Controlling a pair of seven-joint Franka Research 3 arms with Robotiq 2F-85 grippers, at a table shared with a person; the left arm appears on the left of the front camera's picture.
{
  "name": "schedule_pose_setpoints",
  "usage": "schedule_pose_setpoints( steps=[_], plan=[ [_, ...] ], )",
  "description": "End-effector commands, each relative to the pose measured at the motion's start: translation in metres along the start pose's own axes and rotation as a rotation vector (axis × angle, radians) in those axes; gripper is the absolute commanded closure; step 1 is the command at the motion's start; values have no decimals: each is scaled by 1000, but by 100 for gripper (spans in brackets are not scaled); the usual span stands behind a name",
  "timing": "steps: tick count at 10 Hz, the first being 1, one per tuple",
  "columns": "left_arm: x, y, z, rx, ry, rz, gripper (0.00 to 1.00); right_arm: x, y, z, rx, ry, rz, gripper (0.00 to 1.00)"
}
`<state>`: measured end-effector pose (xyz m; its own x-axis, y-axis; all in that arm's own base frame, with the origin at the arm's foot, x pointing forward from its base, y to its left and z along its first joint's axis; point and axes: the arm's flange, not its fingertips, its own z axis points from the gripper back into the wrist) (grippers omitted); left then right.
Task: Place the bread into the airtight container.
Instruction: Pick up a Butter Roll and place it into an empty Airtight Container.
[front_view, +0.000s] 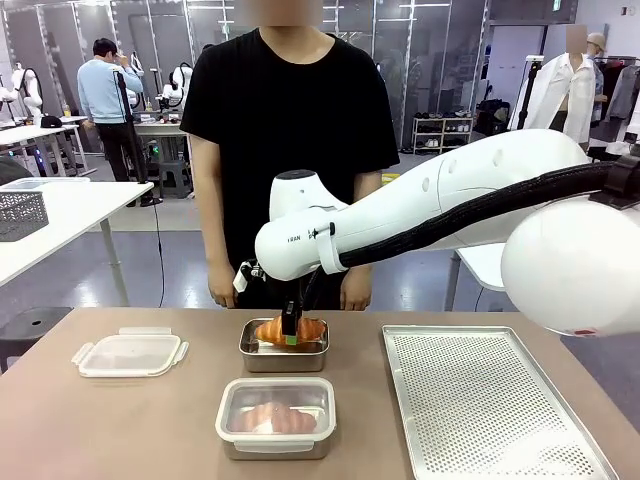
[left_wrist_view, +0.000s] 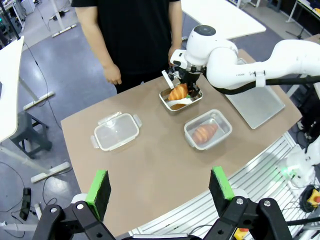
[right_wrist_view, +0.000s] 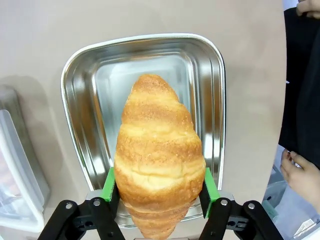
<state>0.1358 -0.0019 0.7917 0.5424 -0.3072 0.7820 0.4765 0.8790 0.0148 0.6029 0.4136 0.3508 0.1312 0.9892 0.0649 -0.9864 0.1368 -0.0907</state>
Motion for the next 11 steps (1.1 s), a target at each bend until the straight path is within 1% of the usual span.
schedule_pose_setpoints(
  steps=[1,2,3,6,7,8,11],
  plan=[
    [0,-2,2,-3,-9,-4,0,5,1,4,-1,11,-26,12],
    [0,-2,2,-3,-9,-4,0,4,1,5,0,8,-27,4],
    [0,-2,2,-3,-9,-4,0,4,3,7,-1,4,-22,0],
    [0,-2,2,-3,-9,-4,0,2,8,12,1,-6,-12,0],
    [0,-2,2,-3,-9,-4,0,-5,10,14,11,11,-15,0],
    [0,-2,2,-3,-9,-4,0,4,1,6,-6,-6,4,0],
    [0,-2,2,-3,-9,-4,0,4,1,6,-6,-6,4,0]
  ],
)
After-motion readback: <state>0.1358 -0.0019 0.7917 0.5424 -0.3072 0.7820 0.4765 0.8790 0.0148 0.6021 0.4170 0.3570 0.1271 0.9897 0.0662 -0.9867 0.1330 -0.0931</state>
